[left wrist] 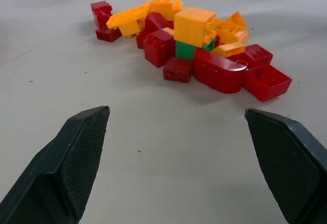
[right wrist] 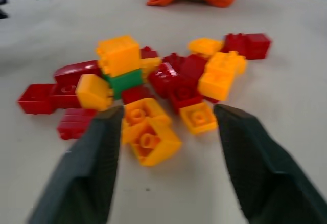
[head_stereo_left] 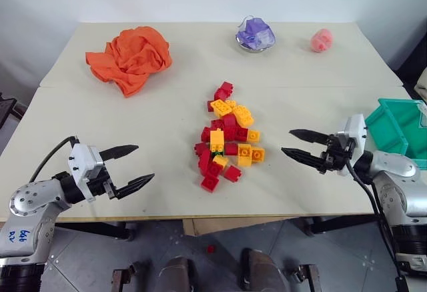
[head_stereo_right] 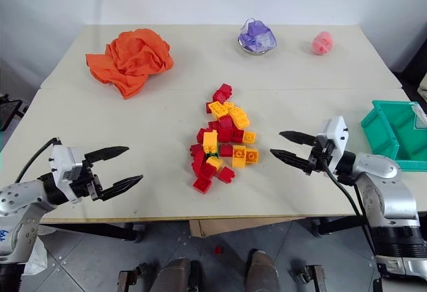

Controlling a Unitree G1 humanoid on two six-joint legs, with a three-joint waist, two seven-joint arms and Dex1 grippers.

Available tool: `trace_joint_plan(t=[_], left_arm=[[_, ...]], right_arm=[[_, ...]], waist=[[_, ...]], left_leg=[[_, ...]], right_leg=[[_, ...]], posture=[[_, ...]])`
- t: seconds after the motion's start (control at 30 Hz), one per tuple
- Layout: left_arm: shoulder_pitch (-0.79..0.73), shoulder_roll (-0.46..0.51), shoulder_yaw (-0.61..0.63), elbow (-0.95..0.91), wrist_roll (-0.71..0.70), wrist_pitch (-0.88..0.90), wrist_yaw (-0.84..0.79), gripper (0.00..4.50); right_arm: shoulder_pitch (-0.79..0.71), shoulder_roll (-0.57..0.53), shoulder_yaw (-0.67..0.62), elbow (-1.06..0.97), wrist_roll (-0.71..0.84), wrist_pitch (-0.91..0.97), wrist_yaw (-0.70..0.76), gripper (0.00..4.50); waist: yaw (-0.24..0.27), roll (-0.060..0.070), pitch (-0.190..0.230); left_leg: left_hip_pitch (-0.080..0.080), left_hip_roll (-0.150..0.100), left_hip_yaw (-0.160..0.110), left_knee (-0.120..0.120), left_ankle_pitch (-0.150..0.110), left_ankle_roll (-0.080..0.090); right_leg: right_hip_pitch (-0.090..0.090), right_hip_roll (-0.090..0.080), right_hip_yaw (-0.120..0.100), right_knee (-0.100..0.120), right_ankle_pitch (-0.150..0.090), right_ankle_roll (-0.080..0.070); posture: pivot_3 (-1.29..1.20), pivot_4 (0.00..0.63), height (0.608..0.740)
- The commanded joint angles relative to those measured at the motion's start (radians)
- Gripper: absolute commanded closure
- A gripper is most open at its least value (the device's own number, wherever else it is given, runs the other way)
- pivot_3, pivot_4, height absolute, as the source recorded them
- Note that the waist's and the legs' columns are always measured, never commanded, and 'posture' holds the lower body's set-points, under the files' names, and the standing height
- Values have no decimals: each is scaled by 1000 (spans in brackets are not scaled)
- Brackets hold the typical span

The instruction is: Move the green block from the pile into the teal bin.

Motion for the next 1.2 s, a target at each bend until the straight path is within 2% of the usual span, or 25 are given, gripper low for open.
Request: trace_joint_plan(t=[0.03, 0.07, 0.17, 0.2, 0.4, 0.6, 0.73, 1.03, 1.2], left_arm=[[-7, -8, 25, -15, -13, 3, 9, 0], [-2, -12, 21, -20, -14, 5, 9, 0], [20, -22, -1, -50, -24, 20, -11, 0], [23, -24, -7, -58, -26, 25, -18, 0], [63, -26, -22, -119, -46, 70, -49, 0], [72, -62, -31, -137, -38, 72, -19, 0], [74, -70, -24, -141, -34, 74, -3, 0], [83, -81, -22, -144, -34, 70, 18, 0], [71, -79, -27, -134, -31, 70, 15, 0]], right_arm=[[-22, 8, 43, -59, -17, 8, 29, 3008], [-33, 14, 68, -66, -31, 12, 31, 3464], [-91, 51, 175, -106, -71, 65, 21, 4376], [-108, 62, 199, -114, -80, 83, 18, 4460], [-206, 210, 340, -153, -146, 204, -107, 4460], [-350, 380, 461, 57, -313, 146, -193, 4460], [-472, 445, 430, 284, -385, 42, -248, 4460], [-722, 447, 295, 879, -459, -215, -328, 4460], [-765, 443, 277, 1030, -511, -320, -346, 4460]], waist=[[-1, 0, 0], [-1, 0, 0], [-5, 0, 0], [-7, 0, 0], [-3, 0, 0], [-5, 0, 0], [-6, 0, 0], [-15, 0, 0], [-32, 0, 0]], left_leg=[[0, 0, 0, 0, 0, 0], [0, 0, 0, 0, 0, 0], [0, 0, 0, 0, 0, 0], [0, 0, 0, 0, 0, 0], [0, 0, 0, 0, 0, -1], [0, 0, 0, 0, 0, -1], [-1, 0, 0, 0, 0, -1], [-1, 0, 0, -1, 0, -1], [0, 0, 0, -1, 1, -2]], right_leg=[[0, 0, 0, 0, 0, 0], [0, 0, 0, 0, 0, 0], [0, 0, 0, 0, 0, 0], [0, 0, 0, 0, 0, 0], [-1, 0, 0, 1, 0, 0], [-1, 0, 0, 2, 0, 0], [-1, 0, 0, 2, 0, 0], [-2, 0, 0, 2, 0, 0], [-1, 0, 0, 2, 0, 0]], posture=[[0, 150, 740], [0, 150, 740], [0, 150, 740], [0, 150, 740], [0, 150, 740], [0, 150, 740], [0, 150, 740], [0, 150, 740], [0, 150, 740]])
